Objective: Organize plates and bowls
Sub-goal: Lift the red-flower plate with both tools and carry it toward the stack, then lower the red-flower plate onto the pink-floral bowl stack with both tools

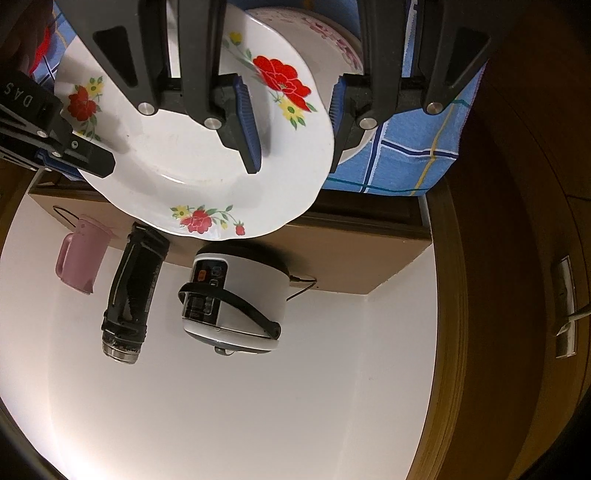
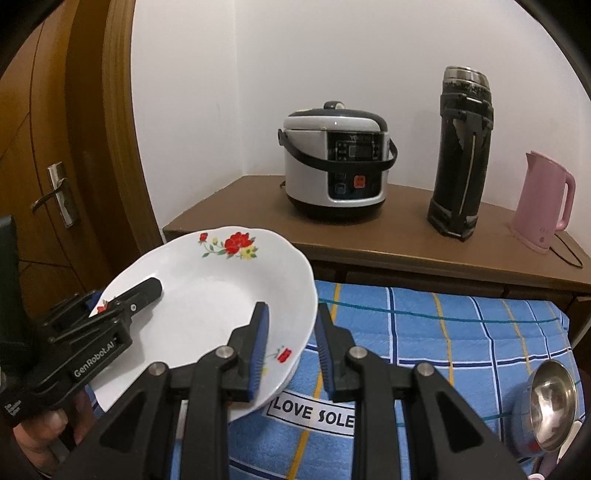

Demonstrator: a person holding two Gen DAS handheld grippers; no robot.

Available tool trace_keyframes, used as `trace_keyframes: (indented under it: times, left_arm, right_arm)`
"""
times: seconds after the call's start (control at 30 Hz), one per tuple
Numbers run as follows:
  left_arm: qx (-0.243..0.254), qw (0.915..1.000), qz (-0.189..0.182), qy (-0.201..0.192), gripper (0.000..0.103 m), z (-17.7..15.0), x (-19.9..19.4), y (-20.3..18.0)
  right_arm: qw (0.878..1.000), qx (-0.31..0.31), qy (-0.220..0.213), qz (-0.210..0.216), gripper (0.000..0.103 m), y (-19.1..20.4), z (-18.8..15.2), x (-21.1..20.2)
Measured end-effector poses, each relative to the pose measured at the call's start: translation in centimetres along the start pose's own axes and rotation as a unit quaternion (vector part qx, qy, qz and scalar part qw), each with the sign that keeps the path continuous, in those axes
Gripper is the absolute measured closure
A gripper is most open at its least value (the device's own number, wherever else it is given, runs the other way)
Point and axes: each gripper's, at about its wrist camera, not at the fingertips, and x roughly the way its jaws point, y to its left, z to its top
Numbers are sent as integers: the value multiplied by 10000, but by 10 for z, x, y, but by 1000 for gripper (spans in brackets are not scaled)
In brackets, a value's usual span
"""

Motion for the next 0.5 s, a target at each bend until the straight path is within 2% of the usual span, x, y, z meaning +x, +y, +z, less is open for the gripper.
trace_keyframes:
  times: [0.5]
  left_arm:
    - [-55,9999,113,96,66,-7,17,13]
  right_arm:
    - [9998,-32,179,16,78,4,-2,20]
